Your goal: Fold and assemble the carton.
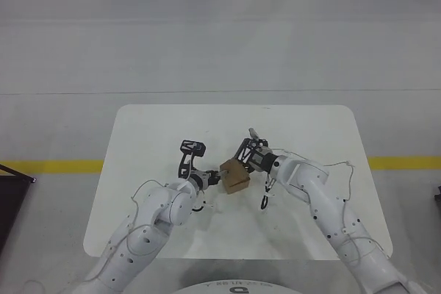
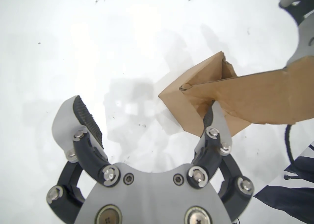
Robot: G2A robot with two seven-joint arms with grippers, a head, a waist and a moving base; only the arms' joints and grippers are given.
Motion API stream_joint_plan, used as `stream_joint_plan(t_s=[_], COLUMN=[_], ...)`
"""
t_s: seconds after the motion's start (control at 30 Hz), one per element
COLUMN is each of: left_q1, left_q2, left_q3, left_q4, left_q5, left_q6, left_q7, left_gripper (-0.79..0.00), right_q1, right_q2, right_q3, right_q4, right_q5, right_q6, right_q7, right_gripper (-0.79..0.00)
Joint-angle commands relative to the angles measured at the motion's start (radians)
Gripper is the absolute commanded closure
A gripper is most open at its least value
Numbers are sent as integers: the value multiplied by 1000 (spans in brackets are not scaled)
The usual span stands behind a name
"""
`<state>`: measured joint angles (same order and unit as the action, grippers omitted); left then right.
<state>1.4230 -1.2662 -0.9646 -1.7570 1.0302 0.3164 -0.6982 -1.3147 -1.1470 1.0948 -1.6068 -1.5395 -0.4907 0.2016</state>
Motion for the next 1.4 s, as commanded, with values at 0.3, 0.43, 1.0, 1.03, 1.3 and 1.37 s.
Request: stream_joint_plan(t_s=[0.3,0.43,1.0,1.03,1.3,1.37], left_q1=[-2,0,11,11,10,9], left_q2=[-6,-7,-11,-11,-14,-14], left_q3=[0,-1,-10,-10,-13,-14], left_q4=[17,18,12,11,13,14], left_q5=[4,5,16,17,17,17], left_q6=[4,3,-1,-2,-8,-10], left_q7=[3,5,3,2,0,-1], left_gripper=[-785,-785,-785,-785,-785,-785], right_q1=[-163,-220,-211,-209,-205,-199], right_q2=[37,46,42,41,38,37], right_q3=[181,206,179,176,172,165], right_q4=[-133,-166,-94,-89,-77,-72], right_q5=[16,-16,-5,3,19,22], right_q6=[-7,-23,22,27,45,43], right_q7=[-38,-32,-40,-40,-21,-17], right_gripper=[-785,-785,-785,-785,-785,-785])
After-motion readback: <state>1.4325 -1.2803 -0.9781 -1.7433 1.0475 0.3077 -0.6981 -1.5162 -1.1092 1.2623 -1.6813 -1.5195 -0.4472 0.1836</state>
